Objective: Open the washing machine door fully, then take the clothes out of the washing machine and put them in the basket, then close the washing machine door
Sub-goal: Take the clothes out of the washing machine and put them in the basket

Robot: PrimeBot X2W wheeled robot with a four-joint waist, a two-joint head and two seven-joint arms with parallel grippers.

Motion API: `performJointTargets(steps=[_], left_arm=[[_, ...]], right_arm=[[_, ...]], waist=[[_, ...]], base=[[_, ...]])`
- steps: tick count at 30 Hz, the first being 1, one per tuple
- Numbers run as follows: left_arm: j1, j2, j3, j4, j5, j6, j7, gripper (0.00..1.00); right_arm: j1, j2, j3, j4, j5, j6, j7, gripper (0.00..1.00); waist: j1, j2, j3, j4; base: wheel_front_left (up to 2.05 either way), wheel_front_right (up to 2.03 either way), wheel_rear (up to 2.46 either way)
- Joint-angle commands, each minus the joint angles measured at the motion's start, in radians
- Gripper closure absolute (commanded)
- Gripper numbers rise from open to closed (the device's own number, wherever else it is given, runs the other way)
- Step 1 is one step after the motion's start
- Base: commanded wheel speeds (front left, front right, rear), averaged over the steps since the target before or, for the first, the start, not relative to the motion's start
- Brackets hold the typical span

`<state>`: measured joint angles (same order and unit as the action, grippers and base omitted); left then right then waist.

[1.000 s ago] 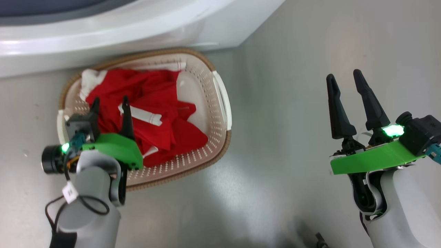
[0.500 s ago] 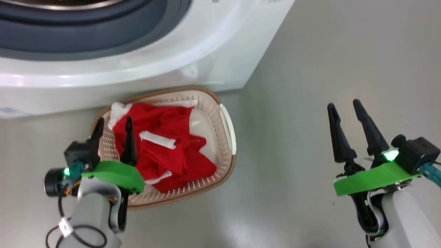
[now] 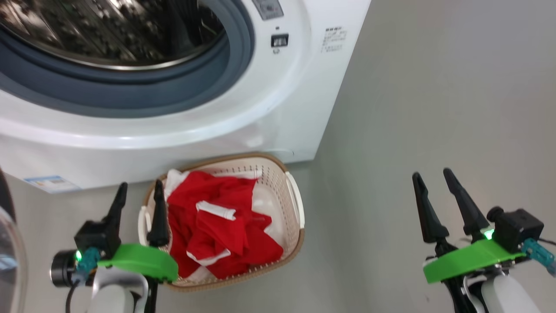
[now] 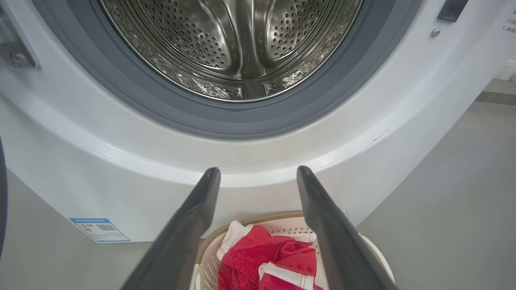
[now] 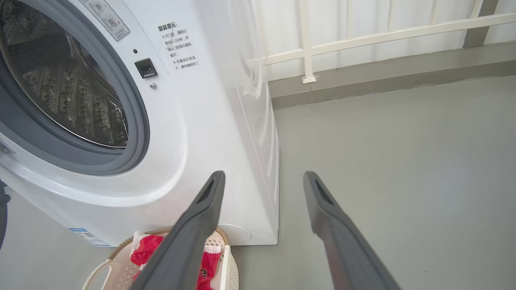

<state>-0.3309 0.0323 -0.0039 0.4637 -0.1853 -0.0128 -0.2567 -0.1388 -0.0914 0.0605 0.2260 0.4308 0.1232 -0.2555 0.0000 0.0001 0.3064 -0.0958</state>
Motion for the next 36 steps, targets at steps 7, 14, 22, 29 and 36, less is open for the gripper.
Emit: performJointTargets(steps=[7, 14, 22, 29, 36], left_arm=[[0.102, 0.018, 0.048, -0.107, 0.023, -0.021, -0.005, 0.0], [0.201, 0.018, 0.069, -0.186, 0.025, -0.024, -0.005, 0.0], [0.289, 0.018, 0.082, -0.278, 0.022, -0.019, -0.005, 0.0], [0.372, 0.018, 0.078, -0.347, 0.013, 0.007, -0.005, 0.0], [0.385, 0.018, 0.067, -0.361, 0.012, 0.021, -0.005, 0.0]], right_arm=[[0.071, -0.018, 0.008, -0.023, -0.004, 0.008, -0.006, 0.0], [0.136, -0.018, -0.005, -0.026, -0.008, 0.008, -0.006, 0.0], [0.187, -0.017, -0.02, -0.037, -0.011, 0.008, -0.006, 0.0], [0.22, -0.011, -0.037, -0.044, -0.013, 0.008, -0.006, 0.0], [0.225, -0.007, -0.046, -0.047, -0.014, 0.008, -0.006, 0.0]], waist=[[0.0, -0.0001, -0.118, 0.019], [0.0, -0.0001, -0.175, 0.02], [0.0, -0.0001, -0.201, 0.017], [0.0, -0.0001, -0.211, 0.011], [0.0, -0.0001, -0.206, 0.017]], base=[[0.0, 0.0, 0.0], [0.0, 0.0, 0.0], [0.0, 0.0, 0.0], [0.0, 0.0, 0.0], [0.0, 0.0, 0.0]])
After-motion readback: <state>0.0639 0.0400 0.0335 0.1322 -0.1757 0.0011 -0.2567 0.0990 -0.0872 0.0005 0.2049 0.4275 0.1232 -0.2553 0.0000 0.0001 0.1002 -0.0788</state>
